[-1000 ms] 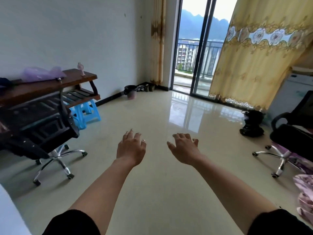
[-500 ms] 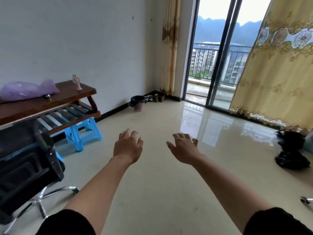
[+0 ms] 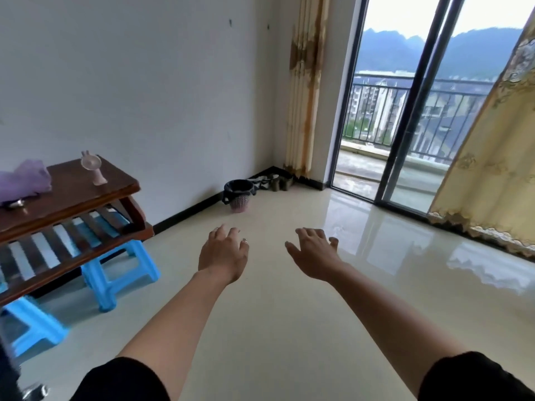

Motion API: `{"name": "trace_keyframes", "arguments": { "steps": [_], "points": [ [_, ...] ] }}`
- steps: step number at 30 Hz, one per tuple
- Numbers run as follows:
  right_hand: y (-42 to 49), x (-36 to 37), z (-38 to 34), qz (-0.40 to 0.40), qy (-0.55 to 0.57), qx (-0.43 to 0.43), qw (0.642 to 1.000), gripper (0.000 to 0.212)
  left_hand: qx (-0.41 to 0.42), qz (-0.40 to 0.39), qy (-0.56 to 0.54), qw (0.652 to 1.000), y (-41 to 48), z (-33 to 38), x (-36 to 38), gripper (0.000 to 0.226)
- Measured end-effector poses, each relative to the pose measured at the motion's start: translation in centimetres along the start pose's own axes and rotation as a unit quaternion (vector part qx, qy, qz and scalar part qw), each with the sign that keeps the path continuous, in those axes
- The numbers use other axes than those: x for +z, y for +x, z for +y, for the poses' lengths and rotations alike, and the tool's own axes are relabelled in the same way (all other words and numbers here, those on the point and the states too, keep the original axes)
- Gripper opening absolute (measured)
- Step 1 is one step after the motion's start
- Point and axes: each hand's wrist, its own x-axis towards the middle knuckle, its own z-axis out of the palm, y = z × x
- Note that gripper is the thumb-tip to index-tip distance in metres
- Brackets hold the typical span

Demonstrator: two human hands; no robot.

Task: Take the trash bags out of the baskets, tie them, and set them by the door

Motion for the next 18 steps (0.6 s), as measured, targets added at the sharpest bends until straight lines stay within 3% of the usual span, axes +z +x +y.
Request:
{"name": "trace_keyframes", "arguments": {
  "steps": [9,18],
  "points": [
    [28.4,-2.7,3.0,-0.014,0.000,-0.019,1.000,0.054,-0.028,0.009,-0.013,0.999,27.9,2.0,0.8,0.049],
    [56.7,-1.3,3.3,-0.015,0.006,-0.028,0.999,0.055,-0.031,0.003,-0.005,1.000,55.6,-0.9,4.1,0.048]
  ]
}}
